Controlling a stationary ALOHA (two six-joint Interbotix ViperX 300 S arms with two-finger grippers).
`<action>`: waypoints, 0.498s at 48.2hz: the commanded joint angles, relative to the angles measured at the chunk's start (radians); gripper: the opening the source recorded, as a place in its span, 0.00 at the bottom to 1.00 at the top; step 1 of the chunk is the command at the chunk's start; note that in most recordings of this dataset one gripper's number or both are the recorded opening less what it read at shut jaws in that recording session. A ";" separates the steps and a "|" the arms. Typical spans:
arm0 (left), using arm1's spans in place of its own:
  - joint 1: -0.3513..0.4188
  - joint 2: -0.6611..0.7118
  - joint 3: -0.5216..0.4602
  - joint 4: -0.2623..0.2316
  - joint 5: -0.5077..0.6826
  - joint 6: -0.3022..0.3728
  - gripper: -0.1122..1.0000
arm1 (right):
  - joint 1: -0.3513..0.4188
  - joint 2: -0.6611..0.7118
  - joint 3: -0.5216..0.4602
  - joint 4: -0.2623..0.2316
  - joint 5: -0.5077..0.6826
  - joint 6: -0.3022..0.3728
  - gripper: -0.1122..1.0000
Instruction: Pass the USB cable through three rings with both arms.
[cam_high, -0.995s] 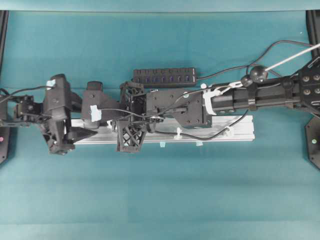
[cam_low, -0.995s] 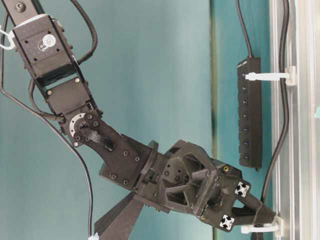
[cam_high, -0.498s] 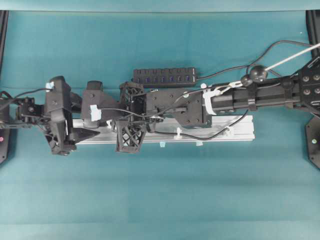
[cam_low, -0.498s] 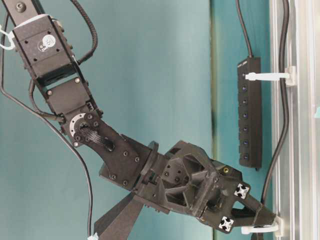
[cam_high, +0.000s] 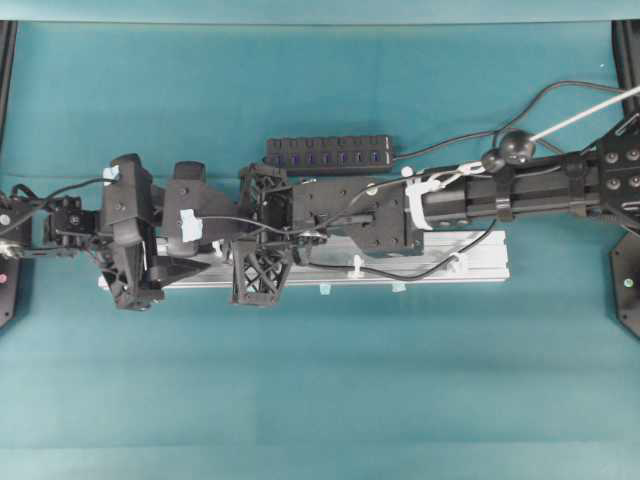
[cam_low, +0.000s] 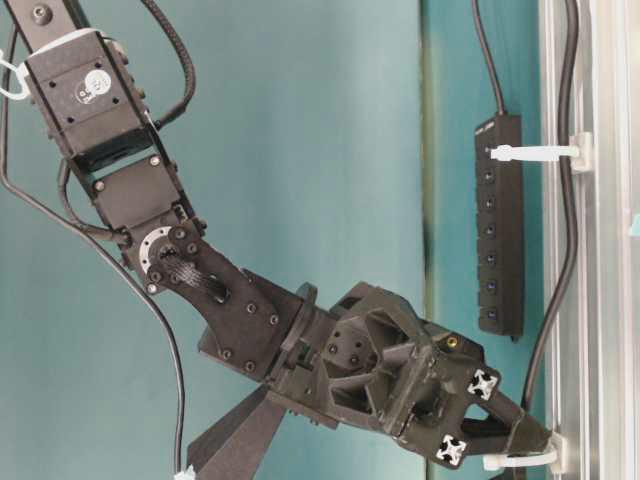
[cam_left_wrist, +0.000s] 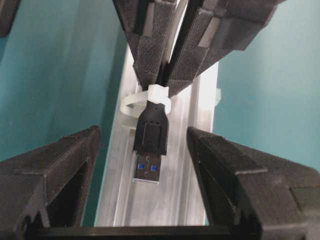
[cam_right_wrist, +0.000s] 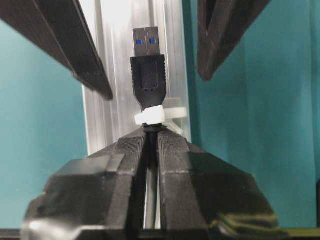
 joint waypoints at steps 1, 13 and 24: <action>0.003 0.005 -0.021 0.002 -0.009 0.000 0.77 | 0.011 -0.009 -0.008 0.003 -0.012 -0.003 0.03; 0.003 0.020 -0.041 0.002 -0.009 0.000 0.64 | 0.009 -0.009 -0.006 0.003 -0.012 -0.003 0.03; 0.003 0.011 -0.023 0.002 -0.005 -0.002 0.31 | 0.009 -0.009 -0.006 0.003 -0.012 -0.003 0.03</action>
